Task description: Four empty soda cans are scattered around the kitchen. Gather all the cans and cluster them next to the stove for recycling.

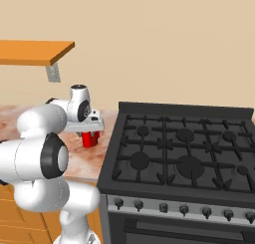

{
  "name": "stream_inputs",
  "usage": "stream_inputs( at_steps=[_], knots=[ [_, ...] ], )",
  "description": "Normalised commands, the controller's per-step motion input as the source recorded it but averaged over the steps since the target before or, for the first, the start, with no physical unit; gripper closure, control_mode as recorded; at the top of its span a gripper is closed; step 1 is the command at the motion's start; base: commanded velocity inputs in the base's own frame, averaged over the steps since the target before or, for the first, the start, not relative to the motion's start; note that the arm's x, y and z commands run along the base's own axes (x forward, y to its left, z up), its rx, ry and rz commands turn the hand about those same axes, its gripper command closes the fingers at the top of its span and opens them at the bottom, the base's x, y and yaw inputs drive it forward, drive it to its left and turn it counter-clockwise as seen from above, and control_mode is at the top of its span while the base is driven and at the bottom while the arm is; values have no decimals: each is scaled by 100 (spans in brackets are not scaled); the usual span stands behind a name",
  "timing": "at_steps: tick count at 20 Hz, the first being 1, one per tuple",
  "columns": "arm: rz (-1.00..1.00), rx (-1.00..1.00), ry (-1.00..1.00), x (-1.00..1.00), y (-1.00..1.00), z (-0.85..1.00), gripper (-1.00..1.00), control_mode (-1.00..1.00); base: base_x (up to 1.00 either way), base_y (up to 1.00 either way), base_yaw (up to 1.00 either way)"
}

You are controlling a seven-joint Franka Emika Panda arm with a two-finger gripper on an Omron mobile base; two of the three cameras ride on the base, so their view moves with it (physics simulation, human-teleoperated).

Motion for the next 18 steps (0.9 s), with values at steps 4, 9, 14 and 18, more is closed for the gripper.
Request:
stream_inputs(
  at_steps=[4, 9, 14, 18],
  knots=[
    [2, 0, 0, 0, 0, -16, 100, -100, 0, 0, 0],
    [1, 0, 0, 1, 0, -13, 100, -100, 0, 0, 0],
    [1, 0, 1, 0, 0, -8, 100, -100, 0, 0, 0],
    [1, 0, 2, 1, 0, -9, 100, -100, 0, 0, 0]
  ],
)
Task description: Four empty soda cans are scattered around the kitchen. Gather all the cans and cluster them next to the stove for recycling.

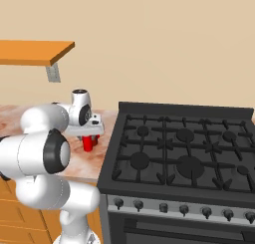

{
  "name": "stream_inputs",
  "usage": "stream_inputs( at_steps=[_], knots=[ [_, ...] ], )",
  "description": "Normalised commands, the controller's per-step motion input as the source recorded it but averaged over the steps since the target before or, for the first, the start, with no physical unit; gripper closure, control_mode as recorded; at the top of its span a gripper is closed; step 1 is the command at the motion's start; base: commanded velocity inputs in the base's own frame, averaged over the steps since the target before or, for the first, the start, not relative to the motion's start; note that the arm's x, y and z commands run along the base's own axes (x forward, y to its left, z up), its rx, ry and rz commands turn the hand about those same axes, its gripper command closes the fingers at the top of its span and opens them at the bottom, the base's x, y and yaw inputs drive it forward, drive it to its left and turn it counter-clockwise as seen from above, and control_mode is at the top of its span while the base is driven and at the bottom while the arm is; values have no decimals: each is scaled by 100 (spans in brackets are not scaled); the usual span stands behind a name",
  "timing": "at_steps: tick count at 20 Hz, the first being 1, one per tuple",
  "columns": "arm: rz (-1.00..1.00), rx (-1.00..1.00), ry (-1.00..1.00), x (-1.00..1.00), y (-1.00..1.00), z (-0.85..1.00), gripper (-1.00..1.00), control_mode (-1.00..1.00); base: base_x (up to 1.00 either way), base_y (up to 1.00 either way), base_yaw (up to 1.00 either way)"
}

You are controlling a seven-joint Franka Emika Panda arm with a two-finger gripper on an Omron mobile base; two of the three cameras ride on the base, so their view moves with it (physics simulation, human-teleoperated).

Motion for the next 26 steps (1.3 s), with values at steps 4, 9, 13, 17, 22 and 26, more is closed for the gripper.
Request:
stream_inputs(
  at_steps=[4, 9, 13, 17, 22, 26],
  knots=[
    [0, 0, 2, 1, 0, -9, 100, -100, 0, 0, 0],
    [0, 0, 1, 0, 1, -12, 100, -100, 0, 0, 0],
    [0, 0, 0, 0, 2, -13, 100, -100, 0, 0, 0],
    [0, 0, 0, 1, 0, -11, 100, -100, 0, 0, 0],
    [0, 0, 1, 0, 0, -7, 100, -100, 0, 0, 0],
    [0, 0, 1, 0, 1, -7, 100, -100, 0, 0, 0]
  ],
)
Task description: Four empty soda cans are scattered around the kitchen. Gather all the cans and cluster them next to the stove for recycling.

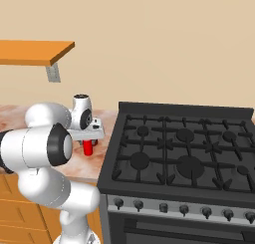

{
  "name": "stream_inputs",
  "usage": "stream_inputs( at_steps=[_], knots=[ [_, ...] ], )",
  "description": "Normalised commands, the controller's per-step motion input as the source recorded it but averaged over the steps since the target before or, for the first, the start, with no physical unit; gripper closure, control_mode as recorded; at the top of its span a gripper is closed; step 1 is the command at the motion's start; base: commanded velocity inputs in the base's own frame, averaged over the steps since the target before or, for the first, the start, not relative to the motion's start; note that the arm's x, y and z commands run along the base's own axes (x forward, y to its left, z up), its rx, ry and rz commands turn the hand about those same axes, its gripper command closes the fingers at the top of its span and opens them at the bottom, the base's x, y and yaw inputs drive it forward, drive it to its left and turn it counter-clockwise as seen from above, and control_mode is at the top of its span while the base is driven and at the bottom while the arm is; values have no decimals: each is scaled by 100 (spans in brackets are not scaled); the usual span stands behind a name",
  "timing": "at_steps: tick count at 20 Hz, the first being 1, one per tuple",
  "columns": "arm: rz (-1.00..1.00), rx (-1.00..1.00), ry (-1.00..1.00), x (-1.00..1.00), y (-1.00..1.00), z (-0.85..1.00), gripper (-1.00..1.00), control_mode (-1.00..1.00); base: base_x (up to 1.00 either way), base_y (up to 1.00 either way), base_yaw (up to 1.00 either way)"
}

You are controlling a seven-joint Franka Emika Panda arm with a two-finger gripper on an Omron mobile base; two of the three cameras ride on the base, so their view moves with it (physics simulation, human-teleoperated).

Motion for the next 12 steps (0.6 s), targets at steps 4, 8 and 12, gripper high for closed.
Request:
stream_inputs(
  at_steps=[4, 8, 12],
  knots=[
    [0, 0, 1, 1, 1, -9, 100, -100, 0, 0, 0],
    [0, 0, 2, 0, 0, -2, 100, -100, 0, 0, 0],
    [0, 0, 0, 0, 0, 0, 100, -100, 0, 0, 0]
  ],
)
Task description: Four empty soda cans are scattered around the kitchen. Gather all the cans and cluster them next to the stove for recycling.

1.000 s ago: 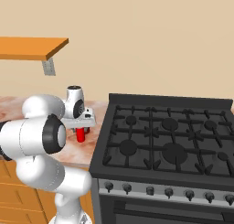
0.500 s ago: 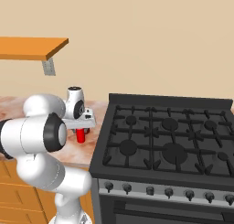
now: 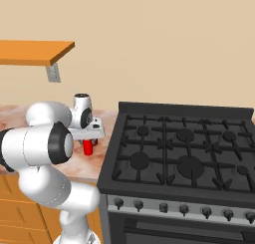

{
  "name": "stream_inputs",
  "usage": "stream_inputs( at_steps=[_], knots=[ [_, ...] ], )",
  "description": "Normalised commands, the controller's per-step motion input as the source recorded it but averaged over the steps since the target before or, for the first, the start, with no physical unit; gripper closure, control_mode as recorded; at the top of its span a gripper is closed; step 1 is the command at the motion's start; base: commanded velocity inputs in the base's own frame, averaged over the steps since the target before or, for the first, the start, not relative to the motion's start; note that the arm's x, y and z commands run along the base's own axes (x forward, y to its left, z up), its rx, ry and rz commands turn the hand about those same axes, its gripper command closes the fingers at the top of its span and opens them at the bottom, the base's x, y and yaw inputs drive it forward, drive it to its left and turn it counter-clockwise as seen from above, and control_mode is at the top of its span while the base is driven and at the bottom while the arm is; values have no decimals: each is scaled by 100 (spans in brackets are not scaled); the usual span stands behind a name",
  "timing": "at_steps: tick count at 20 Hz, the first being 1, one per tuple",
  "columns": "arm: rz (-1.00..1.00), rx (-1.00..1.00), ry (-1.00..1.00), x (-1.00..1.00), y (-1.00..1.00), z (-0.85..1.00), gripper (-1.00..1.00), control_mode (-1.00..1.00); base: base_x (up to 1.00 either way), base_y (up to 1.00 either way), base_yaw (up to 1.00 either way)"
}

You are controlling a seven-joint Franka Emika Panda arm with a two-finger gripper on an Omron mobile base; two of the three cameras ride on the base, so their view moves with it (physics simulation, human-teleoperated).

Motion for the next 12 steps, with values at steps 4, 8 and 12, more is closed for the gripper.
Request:
stream_inputs(
  at_steps=[4, 8, 12],
  knots=[
    [0, 0, 0, 0, 0, 0, 100, -100, 0, 0, 0],
    [0, 0, 0, 0, 0, 0, 100, -100, 0, 0, 0],
    [0, 0, 0, 0, 0, 0, -100, -100, 0, 0, 0]
  ],
)
